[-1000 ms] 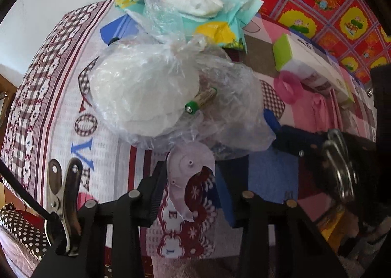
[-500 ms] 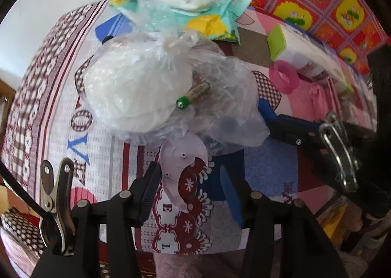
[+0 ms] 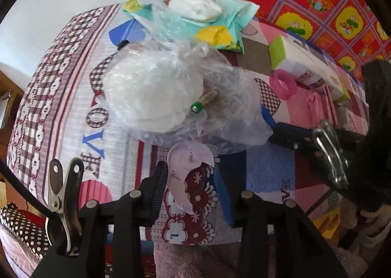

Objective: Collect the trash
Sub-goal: 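Carry the pink plastic piece and blue clothespin in both grippers to the red bucket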

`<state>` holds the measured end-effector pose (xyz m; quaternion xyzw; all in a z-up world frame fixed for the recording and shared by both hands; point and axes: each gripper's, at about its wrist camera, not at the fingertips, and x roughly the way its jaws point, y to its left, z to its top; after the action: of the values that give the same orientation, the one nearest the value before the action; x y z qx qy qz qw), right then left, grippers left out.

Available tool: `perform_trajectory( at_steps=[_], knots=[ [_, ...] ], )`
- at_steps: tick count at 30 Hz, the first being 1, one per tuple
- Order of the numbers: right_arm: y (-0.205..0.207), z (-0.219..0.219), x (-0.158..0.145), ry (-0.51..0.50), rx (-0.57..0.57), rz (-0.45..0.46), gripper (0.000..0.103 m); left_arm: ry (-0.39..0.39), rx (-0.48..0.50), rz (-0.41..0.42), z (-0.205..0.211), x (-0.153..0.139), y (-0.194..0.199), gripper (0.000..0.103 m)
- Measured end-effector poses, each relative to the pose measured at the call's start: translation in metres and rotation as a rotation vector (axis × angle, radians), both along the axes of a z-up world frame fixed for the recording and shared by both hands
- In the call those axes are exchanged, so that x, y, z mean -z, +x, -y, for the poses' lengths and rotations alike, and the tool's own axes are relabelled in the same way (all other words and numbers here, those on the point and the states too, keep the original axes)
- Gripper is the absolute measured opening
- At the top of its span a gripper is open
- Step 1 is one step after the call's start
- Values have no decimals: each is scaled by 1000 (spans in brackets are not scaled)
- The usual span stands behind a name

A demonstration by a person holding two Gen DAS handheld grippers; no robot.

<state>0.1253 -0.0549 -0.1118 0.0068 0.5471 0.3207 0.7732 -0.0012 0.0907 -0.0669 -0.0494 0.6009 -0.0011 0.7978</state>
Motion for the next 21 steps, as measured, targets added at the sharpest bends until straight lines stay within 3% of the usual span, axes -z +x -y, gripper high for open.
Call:
perform_trajectory(
  at_steps=[7, 21],
  knots=[
    [-11, -2, -8, -2, -6, 6, 12, -34, -20, 25, -18, -15, -12, 41],
    [-19, 2, -25, -16, 102, 30, 12, -29, -62, 82, -68, -39, -21, 41]
  ],
)
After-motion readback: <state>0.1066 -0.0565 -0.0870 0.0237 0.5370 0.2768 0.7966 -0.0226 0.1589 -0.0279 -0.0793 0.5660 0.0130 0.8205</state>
